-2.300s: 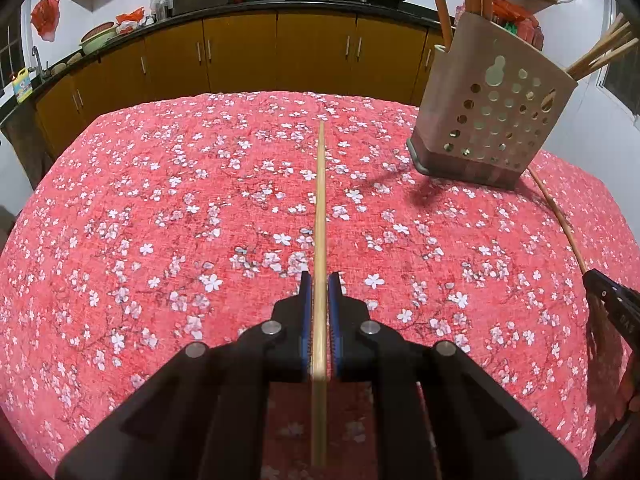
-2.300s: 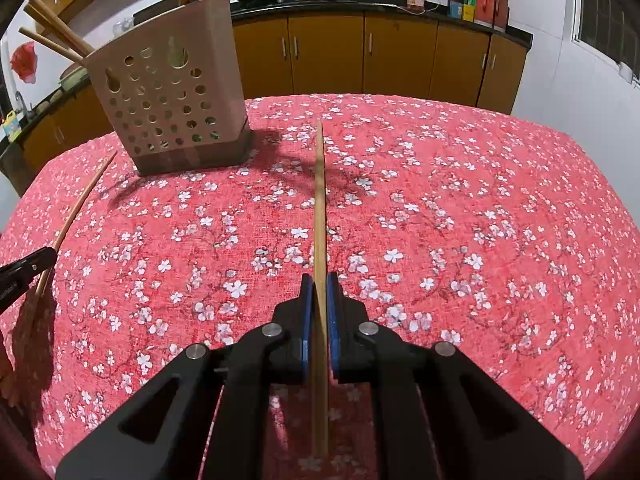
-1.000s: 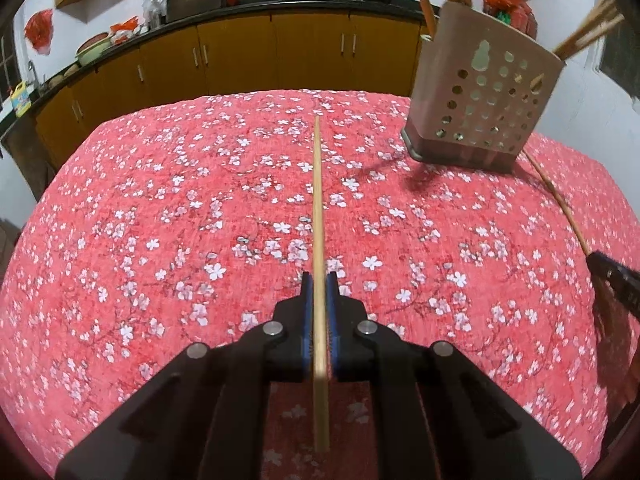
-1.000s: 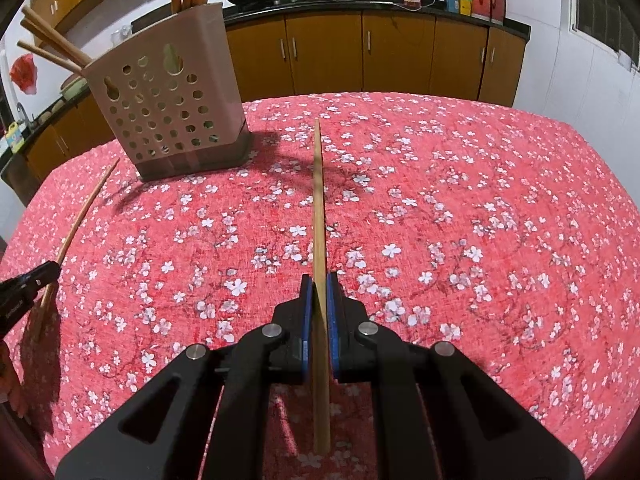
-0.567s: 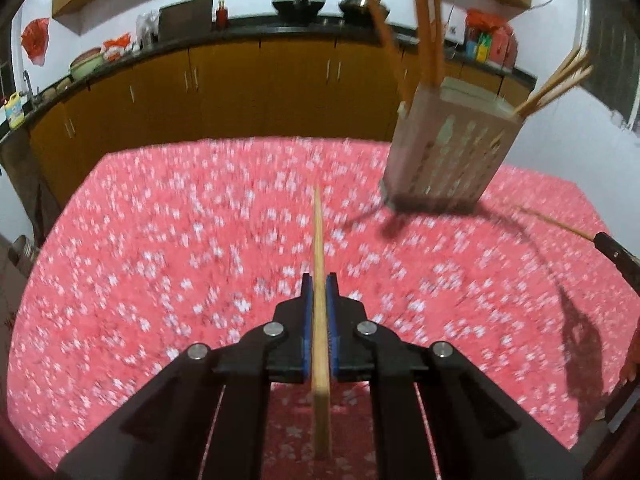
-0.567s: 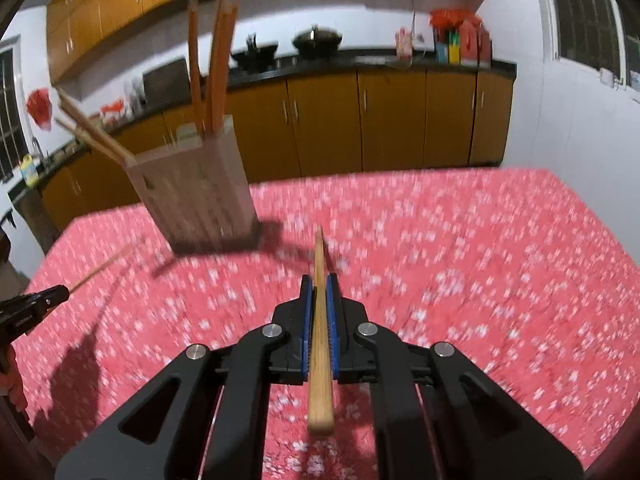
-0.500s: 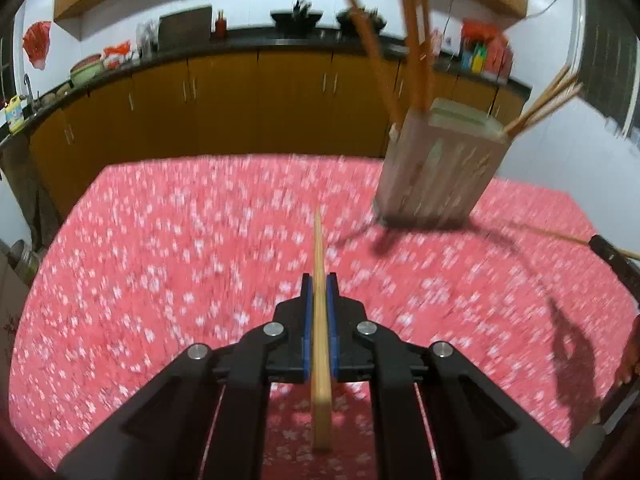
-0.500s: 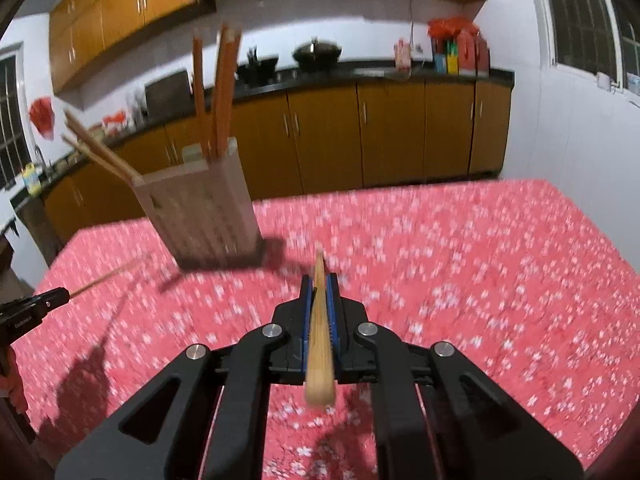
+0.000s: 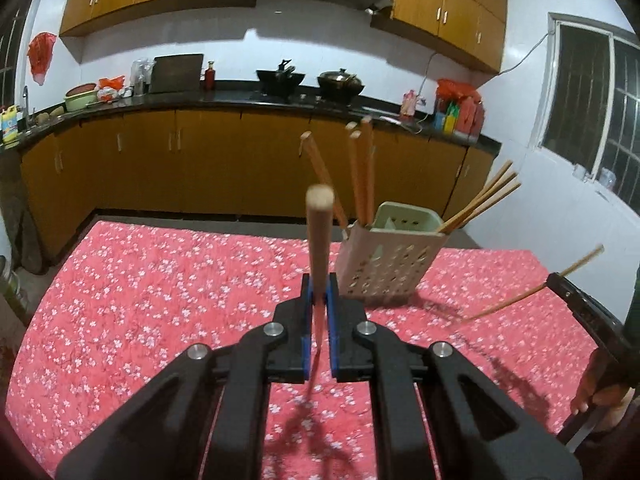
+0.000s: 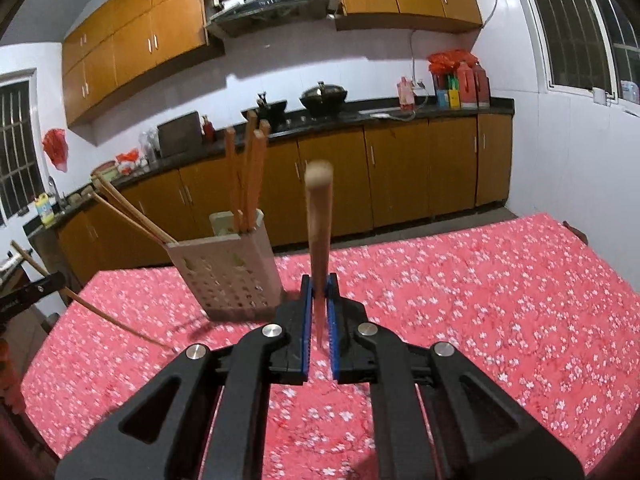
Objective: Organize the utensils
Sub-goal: 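Lift the left gripper's chopstick upright over the holder while the right gripper lifts its chopstick, then open the left gripper to drop the chopstick into the holder while the right gripper releases its chopstick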
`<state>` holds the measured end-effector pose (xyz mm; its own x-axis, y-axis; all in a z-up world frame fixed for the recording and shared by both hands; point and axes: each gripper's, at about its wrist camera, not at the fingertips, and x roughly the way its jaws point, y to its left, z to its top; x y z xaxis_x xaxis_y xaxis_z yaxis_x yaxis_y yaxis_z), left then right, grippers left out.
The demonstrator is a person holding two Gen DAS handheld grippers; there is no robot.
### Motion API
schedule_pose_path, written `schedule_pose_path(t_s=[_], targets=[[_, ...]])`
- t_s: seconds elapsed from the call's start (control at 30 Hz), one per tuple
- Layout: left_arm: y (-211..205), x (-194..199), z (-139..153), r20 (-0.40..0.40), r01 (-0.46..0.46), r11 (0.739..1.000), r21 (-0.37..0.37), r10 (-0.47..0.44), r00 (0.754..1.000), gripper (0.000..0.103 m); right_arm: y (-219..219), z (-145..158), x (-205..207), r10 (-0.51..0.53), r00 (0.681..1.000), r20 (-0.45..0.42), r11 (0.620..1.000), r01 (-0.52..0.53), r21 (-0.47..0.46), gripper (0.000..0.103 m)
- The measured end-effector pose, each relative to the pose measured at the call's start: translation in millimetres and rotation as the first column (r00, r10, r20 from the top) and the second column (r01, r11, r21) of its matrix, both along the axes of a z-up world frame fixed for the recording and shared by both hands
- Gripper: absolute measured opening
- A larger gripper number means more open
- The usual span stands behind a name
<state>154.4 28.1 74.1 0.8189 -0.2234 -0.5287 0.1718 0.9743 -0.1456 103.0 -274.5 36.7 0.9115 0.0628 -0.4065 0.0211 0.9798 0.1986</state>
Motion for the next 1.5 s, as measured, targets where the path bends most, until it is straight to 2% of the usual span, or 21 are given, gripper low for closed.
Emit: schedule_pose_path(t_s=[0.2,0.37,0.5,0.67,0.87,1.07,1.5], targets=[[-10,-1,31,0.066,0.046,0.999,-0.019,-0.044,0.997,0.008,8,47,-8,0.053,0.991,0.126,0.998,-0.057,0.026,0.008],[-22,5,58,0.128,0.074,0.996,-0.049,-0.067,0.99,0.008,16,82,-11,0.08,0.965,0.25,0.994,-0.095,0.048,0.008],[-31,10,78,0.184,0.08,0.993,-0.081,-0.064,0.981,0.008,22,95,-5,0.075,0.943,0.326,0.994,-0.097,0.054,0.008],[-32,23,99,0.262,0.056,0.988,-0.141,-0.017,0.965,0.008,28,99,16,0.054,0.927,0.37,0.995,-0.079,0.052,0.008],[-37,49,97,0.266,0.021,0.989,-0.148,0.019,0.964,0.008,43,85,50,0.062,0.94,0.337,0.997,-0.071,0.017,0.008],[-50,70,77,0.216,0.042,0.994,-0.099,-0.02,0.976,0.008,54,65,77,0.084,0.963,0.256,0.996,-0.085,-0.009,0.008],[-62,96,40,0.113,0.077,0.995,-0.07,-0.069,0.991,0.008,58,47,96,0.099,0.982,0.159,0.995,-0.102,0.008,0.008]])
